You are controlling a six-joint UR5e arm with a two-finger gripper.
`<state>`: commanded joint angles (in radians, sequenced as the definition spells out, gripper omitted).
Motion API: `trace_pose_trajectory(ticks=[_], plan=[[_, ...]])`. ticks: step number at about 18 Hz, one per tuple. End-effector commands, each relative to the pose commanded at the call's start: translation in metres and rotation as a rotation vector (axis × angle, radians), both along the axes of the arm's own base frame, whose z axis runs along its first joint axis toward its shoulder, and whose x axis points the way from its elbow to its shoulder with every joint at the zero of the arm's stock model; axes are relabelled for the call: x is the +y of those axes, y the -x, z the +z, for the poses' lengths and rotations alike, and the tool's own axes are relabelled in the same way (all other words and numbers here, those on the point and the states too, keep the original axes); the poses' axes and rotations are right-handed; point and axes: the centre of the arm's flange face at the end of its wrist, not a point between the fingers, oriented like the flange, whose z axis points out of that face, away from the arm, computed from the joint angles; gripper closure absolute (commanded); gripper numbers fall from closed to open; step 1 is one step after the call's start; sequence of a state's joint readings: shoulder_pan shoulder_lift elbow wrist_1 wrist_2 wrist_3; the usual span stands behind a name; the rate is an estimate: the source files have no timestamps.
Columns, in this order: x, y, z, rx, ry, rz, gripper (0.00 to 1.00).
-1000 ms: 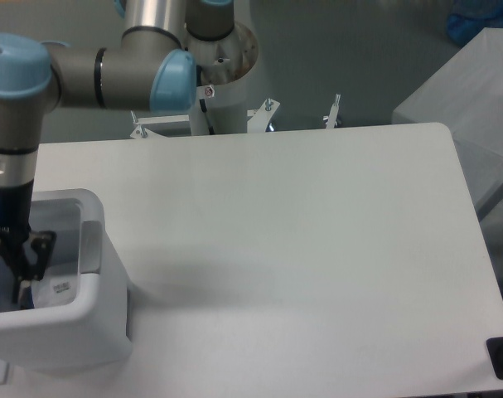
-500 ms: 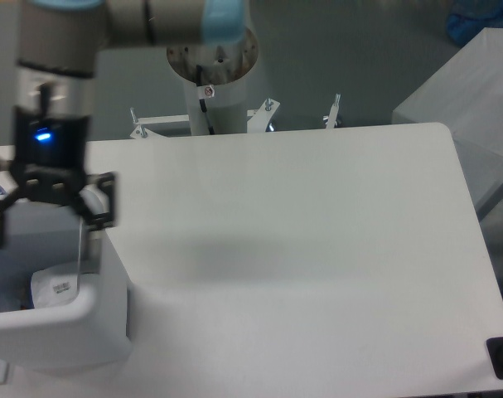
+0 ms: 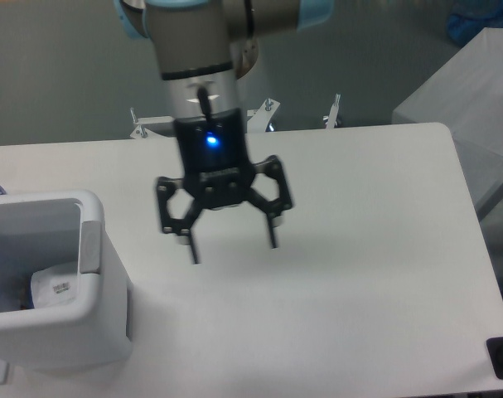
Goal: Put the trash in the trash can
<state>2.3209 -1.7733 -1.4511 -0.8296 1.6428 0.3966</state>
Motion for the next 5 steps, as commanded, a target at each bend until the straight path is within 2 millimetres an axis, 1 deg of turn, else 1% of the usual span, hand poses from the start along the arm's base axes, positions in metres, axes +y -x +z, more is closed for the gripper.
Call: trace_pose_trajectory(ticks=[2, 4, 5], plan=[[-0.0014, -0.0005, -0.0041, 0.003, 0.058, -0.046, 0.00], [-0.0017, -0.0007, -0.0069, -0.007, 0.069, -0.046, 0.00], [-0.0020, -0.0011, -0.0051, -0.008, 0.064, -0.041, 0.00]])
